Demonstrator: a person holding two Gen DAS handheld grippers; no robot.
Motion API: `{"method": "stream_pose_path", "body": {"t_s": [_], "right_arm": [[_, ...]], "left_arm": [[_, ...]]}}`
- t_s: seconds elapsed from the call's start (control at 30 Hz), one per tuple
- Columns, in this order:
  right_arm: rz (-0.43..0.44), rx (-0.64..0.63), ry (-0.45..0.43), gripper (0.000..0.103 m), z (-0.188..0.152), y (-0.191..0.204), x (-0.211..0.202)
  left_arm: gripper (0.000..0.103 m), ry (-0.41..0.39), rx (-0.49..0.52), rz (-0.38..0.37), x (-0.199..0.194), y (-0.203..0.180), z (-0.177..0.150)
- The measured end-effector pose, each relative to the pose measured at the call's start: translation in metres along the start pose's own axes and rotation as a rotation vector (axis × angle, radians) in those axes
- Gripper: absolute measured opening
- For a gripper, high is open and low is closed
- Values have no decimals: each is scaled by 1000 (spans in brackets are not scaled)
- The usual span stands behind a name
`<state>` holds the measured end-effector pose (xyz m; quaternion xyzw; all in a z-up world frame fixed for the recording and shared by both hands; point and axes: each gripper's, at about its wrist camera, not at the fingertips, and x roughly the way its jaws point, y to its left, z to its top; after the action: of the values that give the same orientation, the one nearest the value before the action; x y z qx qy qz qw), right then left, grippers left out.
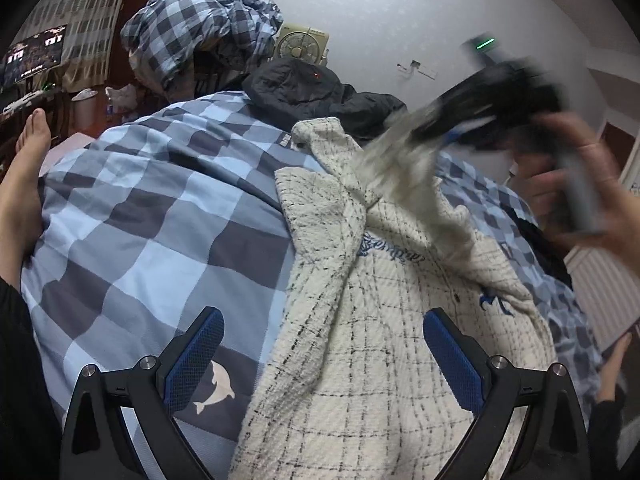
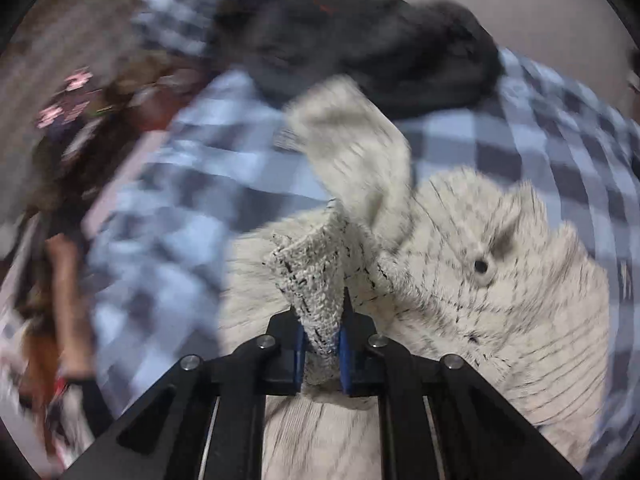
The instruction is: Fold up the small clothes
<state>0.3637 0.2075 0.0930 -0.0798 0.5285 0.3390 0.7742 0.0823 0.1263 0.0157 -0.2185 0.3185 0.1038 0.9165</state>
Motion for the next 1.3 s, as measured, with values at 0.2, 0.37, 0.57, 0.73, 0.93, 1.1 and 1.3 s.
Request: {"method": "stream_pose_path", "body": {"t_s": [0.2, 0.37, 0.57, 0.73, 0.93, 1.1, 1.3], "right_arm": [[203, -254, -38, 10, -13, 10, -121], [124, -23, -110, 75, -10, -35, -123], [-127, 169, -158, 80, -46, -87, -97], [-332, 23, -13, 80, -106, -79, -41], [-195, -156, 77, 80, -139, -1, 4], [-132, -188, 58, 77, -128, 60, 45], [-54, -45, 54, 77, -90, 42, 86]], "left_arm": [[101, -31, -4, 10, -6, -2, -1], [101, -18, 7, 24, -2, -1, -4], [101, -11, 24, 20, -1, -4, -6], [101, -10, 39, 14, 2, -11, -6], [101, 1, 49, 31, 8, -15, -9], [97, -3, -9, 132, 10, 2, -6], [98, -137, -150, 230, -17, 42, 7]]}}
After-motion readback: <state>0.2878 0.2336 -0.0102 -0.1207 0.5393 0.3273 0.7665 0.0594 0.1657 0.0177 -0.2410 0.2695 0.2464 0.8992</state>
